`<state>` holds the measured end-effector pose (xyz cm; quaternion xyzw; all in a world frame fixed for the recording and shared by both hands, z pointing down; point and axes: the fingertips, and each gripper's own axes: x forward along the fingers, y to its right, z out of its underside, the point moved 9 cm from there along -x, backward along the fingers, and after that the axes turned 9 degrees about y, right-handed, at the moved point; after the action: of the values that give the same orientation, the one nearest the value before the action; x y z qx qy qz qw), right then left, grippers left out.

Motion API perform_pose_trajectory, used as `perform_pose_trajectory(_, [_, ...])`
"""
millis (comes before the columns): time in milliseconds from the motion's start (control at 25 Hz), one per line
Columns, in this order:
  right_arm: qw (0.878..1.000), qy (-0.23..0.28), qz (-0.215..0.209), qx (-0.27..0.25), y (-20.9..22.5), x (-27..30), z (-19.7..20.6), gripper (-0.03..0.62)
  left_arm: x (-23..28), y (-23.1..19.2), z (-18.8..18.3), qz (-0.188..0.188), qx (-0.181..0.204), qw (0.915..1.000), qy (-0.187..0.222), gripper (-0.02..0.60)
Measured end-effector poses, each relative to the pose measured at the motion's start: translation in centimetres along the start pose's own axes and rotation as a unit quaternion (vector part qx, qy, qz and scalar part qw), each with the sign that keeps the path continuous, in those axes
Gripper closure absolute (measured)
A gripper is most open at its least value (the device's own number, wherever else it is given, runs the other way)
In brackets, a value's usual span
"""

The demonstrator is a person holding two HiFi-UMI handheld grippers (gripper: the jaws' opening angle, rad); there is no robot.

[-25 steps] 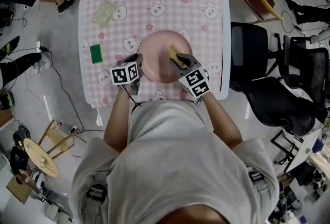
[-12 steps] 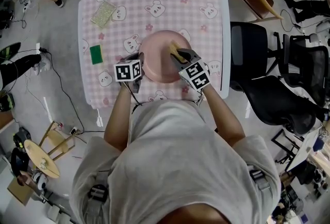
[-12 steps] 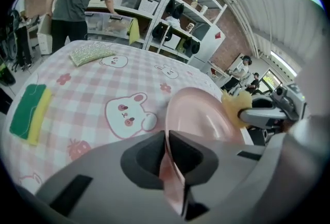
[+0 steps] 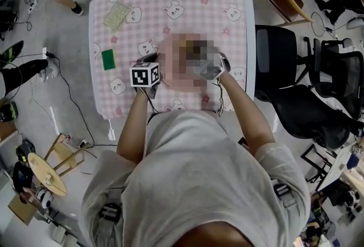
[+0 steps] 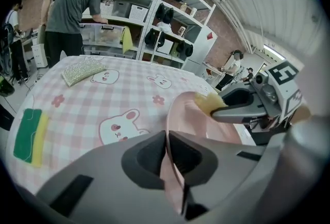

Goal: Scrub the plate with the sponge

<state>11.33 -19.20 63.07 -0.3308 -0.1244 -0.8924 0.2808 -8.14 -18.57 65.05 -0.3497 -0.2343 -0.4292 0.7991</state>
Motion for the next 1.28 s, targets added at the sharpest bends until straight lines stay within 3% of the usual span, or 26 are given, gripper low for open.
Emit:
perform_pose_trajectory(320, [0.999,-0.035,-0.015,0.014,0.2,3.4,-0.9,0.523,-0.2,0.5,-1.0,0.008,0.016,0.9998,0.001,0.554])
perform_pose_trajectory(680, [0.999,-0.028,-0.044,-0.009,-2.2,4.4,-1.9,0.523,-0.1,0.6,-1.5,0.010,0.022,0.9997,-0.005,0.555])
perform_pose_trajectory(960, [0.990,-0.047,-0.111,-0.075,-5.3,4.3,-1.4,0.525,0.0,0.7,-1.2,0.013,0.016,0.9996,-0.017,0.555])
perform_pose_trajectory(1280, [0.971,-0.079,-0.215,-0.062,-8.8,3.8,-0.1,0.525,0.1,0.1,-0.9,0.006,0.002,0.9997,-0.022,0.555])
